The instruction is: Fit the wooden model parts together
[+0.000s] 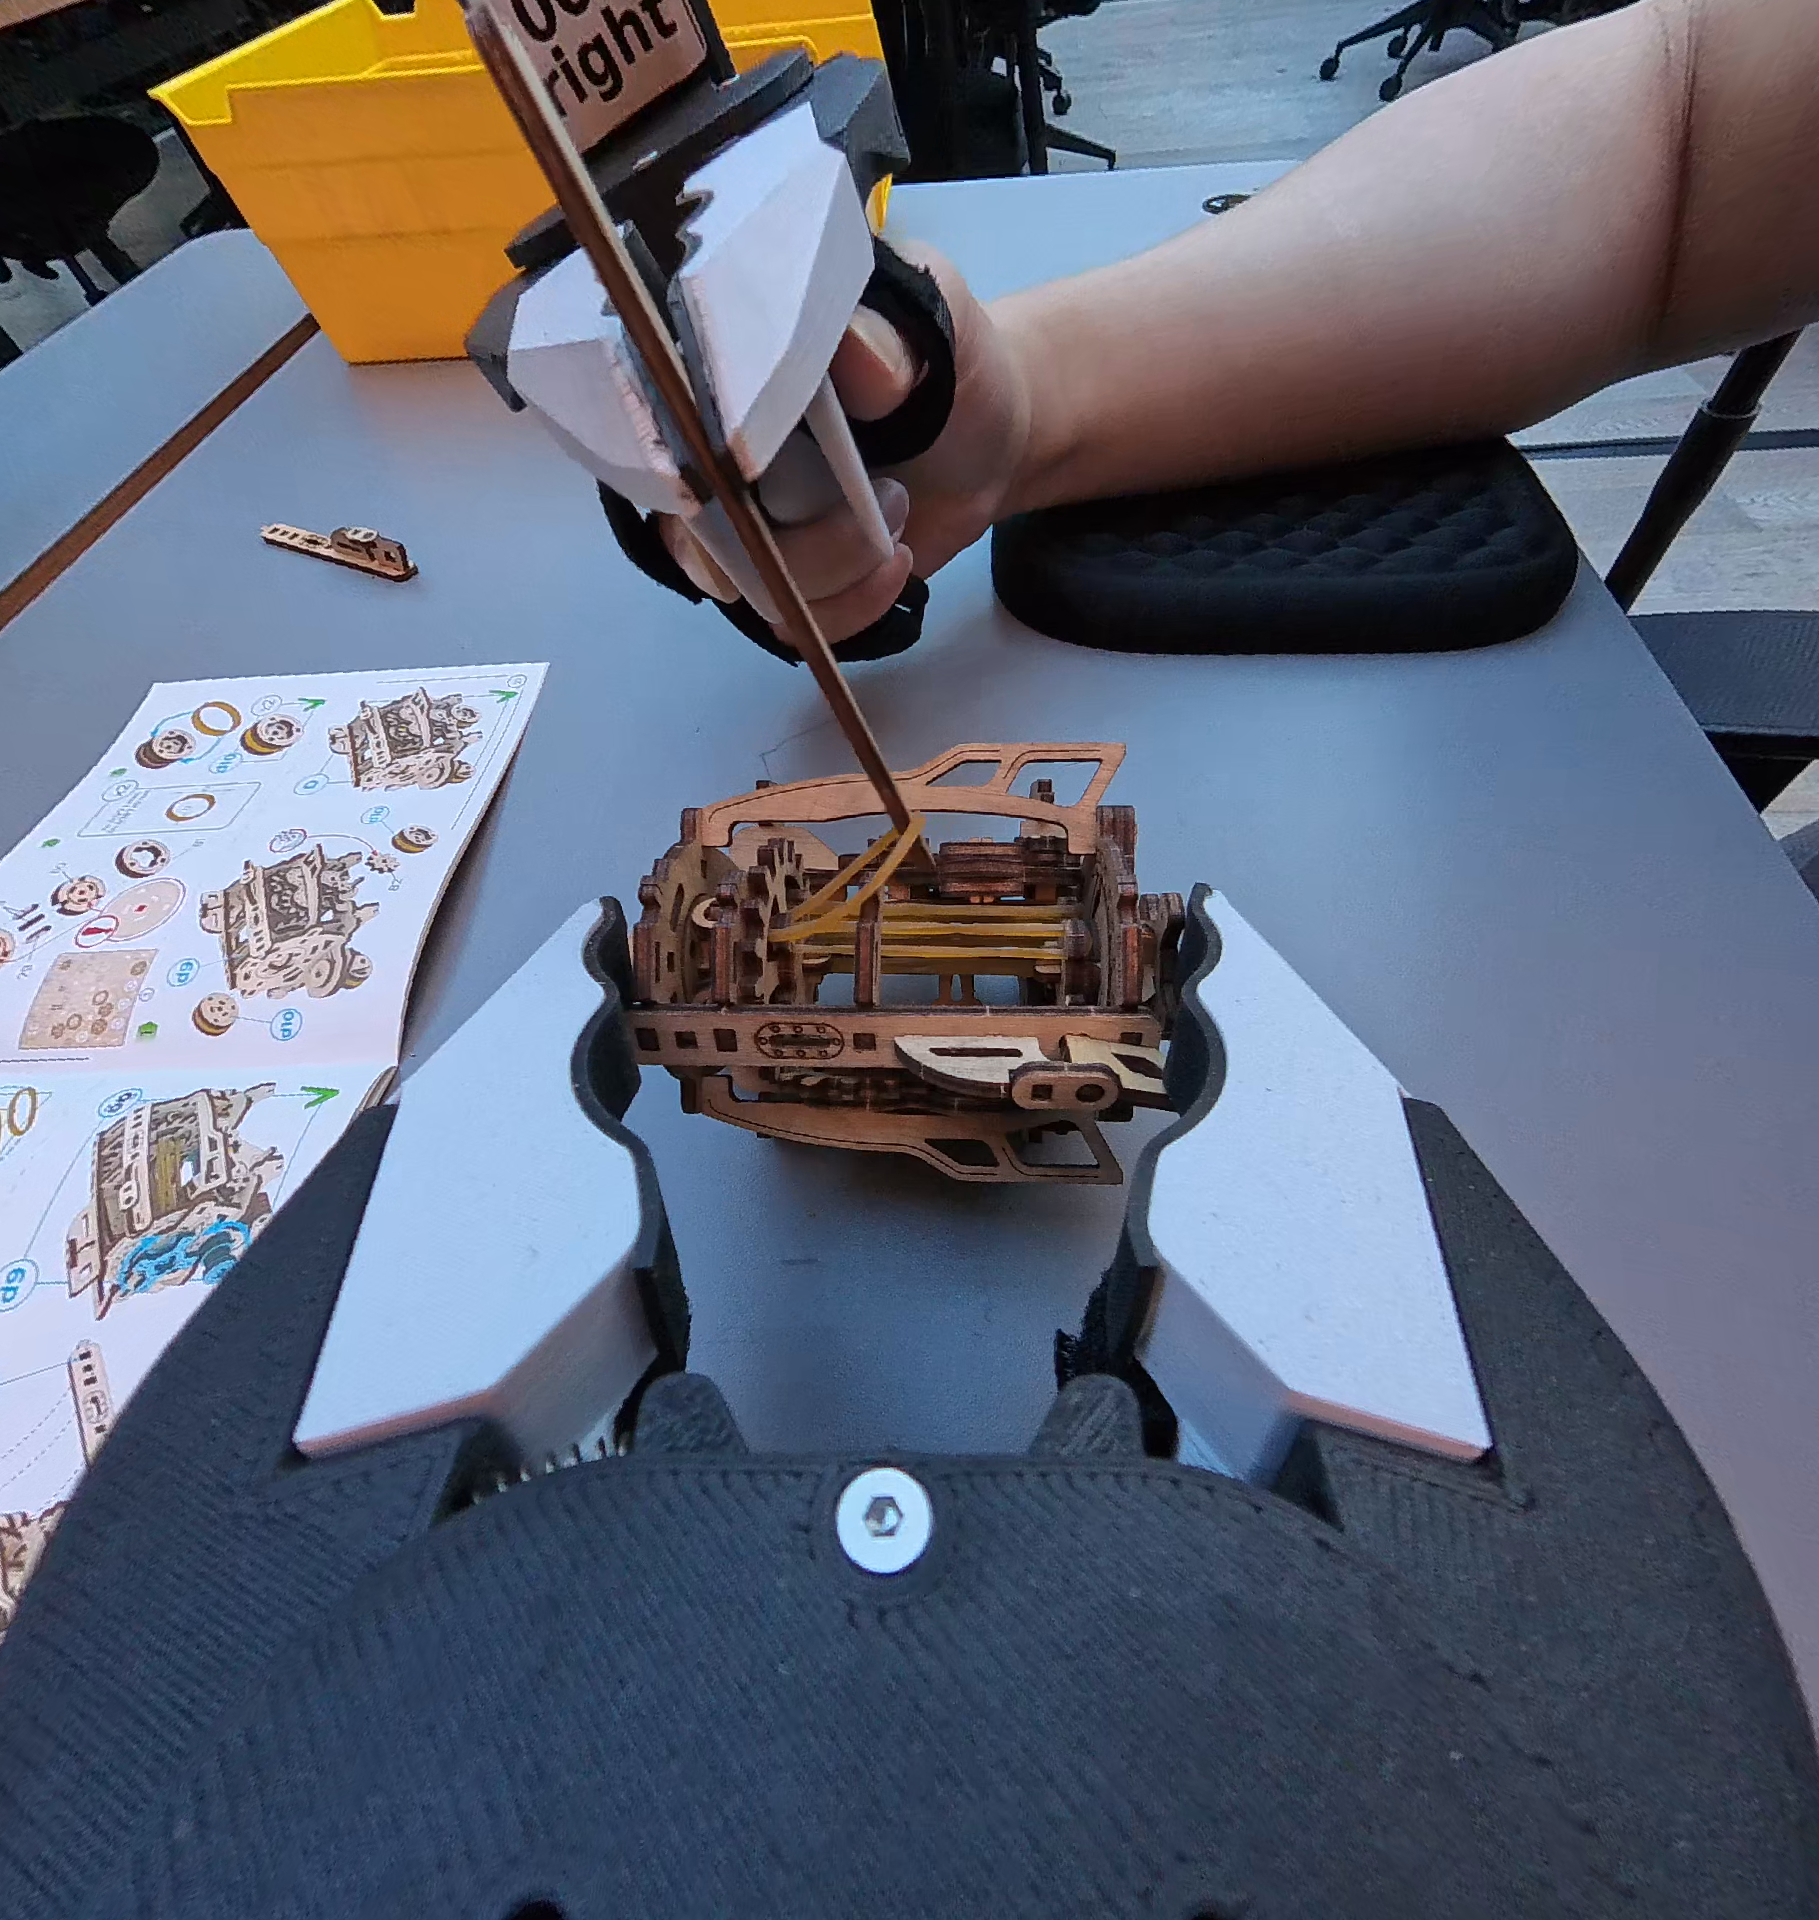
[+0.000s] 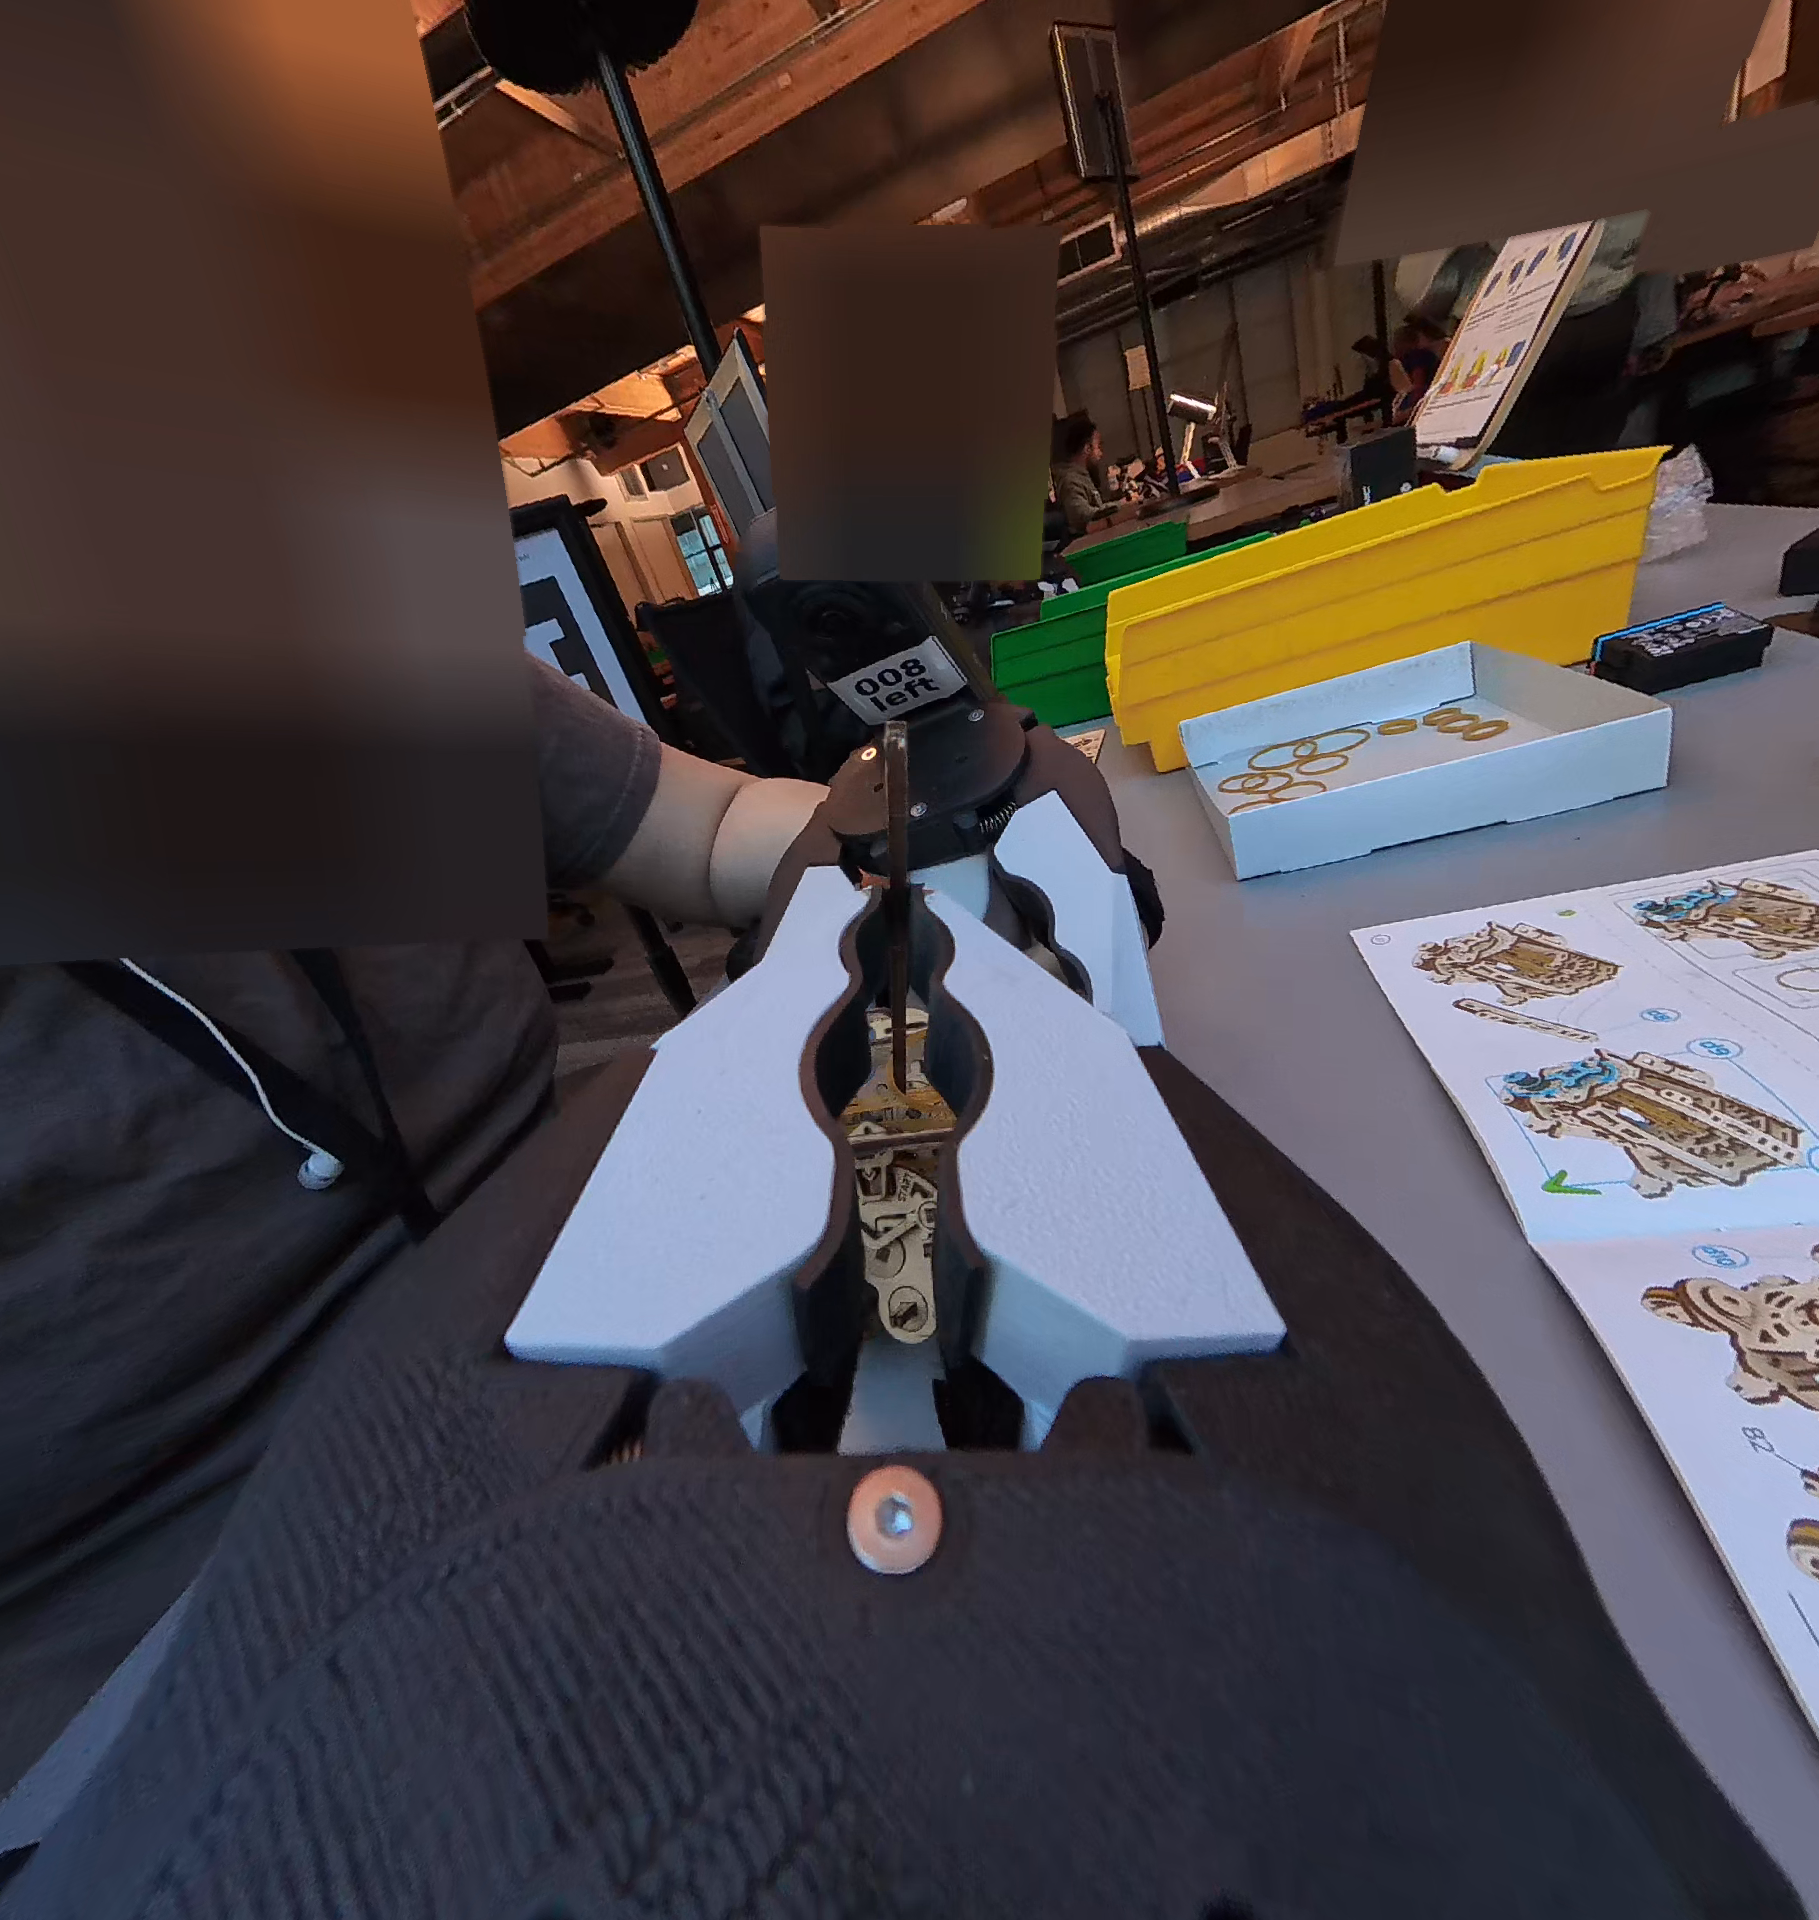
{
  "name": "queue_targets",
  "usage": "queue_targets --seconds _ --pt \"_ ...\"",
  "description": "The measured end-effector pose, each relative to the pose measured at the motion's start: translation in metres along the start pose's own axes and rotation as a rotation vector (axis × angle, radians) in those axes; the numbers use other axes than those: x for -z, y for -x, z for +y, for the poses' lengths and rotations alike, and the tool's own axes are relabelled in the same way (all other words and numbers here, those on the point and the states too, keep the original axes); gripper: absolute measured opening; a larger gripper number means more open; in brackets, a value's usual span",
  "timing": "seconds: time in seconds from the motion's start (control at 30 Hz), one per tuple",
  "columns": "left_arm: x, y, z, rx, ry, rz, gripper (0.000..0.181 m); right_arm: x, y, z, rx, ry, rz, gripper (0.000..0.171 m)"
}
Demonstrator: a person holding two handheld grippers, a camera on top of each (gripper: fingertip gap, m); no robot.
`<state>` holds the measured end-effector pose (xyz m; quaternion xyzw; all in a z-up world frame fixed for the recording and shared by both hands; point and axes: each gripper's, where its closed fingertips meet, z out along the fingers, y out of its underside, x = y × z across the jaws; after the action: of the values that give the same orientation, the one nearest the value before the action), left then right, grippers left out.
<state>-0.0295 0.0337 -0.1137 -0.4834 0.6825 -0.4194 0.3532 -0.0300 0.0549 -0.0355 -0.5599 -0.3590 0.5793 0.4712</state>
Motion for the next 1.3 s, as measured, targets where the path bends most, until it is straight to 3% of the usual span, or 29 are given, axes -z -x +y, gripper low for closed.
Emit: queue_targets --seconds 0.2,0.5,0.67,0.87,1.3 --pt "0.000 0.000 0.000 0.000 0.000 0.000 0.103 0.003 -0.001 -0.006 -0.022 -0.050 -0.012 0.000" --pt "0.000 0.000 0.000 -0.002 0.001 -0.001 0.103 0.006 -0.005 0.002 0.016 0.016 0.041 0.000" --pt "0.000 0.000 0.000 -0.006 0.002 -0.002 0.103 0.001 0.000 -0.022 0.174 -0.057 0.124 0.000" --pt "0.000 0.000 0.000 -0.002 0.000 -0.001 0.103 -0.023 0.001 -0.010 0.328 0.086 0.184 0.000" --pt "0.000 0.000 0.000 -0.002 0.000 -0.002 0.103 -0.025 0.008 0.001 0.497 0.176 0.223 0.000"
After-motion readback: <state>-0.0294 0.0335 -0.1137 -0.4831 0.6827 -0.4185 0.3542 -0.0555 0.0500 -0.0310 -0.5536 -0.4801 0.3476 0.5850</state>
